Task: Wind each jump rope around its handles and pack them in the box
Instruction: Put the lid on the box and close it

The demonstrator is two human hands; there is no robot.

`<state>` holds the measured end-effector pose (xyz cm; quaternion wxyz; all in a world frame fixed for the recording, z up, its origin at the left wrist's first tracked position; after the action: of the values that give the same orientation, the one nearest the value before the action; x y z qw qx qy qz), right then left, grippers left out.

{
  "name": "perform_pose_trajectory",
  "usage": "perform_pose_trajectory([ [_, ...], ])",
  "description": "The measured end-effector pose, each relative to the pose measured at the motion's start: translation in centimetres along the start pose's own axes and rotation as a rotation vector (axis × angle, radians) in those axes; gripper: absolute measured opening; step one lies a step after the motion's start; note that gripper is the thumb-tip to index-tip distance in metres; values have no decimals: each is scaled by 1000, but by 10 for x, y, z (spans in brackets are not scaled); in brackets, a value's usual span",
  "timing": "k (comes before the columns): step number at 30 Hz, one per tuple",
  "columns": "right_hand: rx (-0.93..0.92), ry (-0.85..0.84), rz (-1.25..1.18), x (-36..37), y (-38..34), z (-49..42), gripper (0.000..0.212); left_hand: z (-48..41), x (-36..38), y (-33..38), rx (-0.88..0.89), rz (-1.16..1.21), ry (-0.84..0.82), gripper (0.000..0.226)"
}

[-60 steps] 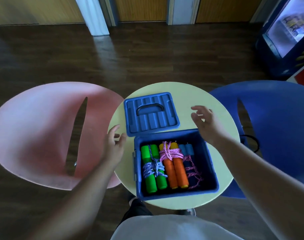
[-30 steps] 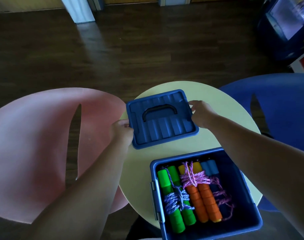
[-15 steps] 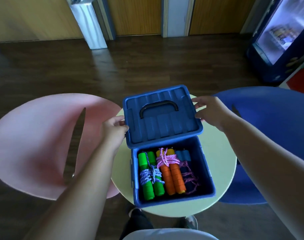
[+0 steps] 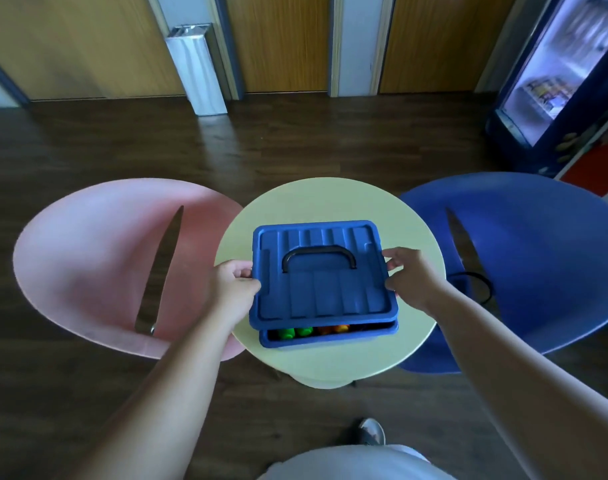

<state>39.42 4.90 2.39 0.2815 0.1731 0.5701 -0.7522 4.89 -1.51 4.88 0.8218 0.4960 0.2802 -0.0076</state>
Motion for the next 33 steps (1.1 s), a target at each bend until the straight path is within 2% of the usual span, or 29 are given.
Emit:
perform_pose_trajectory([
  [5, 36, 10, 98, 5, 0, 23, 62, 8, 6, -11, 41, -88, -15, 35],
  [8, 56, 19, 137, 8, -2, 31, 61, 2, 10, -23, 54, -146, -19, 41],
  [12, 67, 45, 157, 14, -8, 38, 60, -3, 14, -37, 63, -194, -29, 33],
  [16, 59, 72, 226, 14, -13, 42, 57, 2, 14, -31, 59, -205, -19, 43],
  [19, 59, 80, 260, 14, -7, 38, 61, 0, 17, -36, 46, -222, -32, 35],
  [21, 59, 79, 258, 15, 0, 36, 63, -2, 20, -43, 50, -245, -29, 38],
  [29, 81, 83, 115, 19, 25, 31, 52, -4, 16, -67, -56, -87, 39, 28],
  [31, 101, 82, 24, 17, 34, 31, 48, -10, 16, -76, -119, -69, 51, 37],
  [33, 129, 59, -39, 12, 40, 30, 46, -20, 19, -91, -236, 0, 23, 58],
])
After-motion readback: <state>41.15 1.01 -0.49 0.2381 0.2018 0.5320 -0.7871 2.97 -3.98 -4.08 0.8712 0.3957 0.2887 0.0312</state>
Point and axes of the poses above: each hand's wrist, its own z-axis away from the middle knuckle, its own x-axis out of the palm, y = z × x, the point moved 9 cm from there along -z, towards the middle knuckle, and after that the axes turned 5 degrees about -x, right-handed, at the moved point
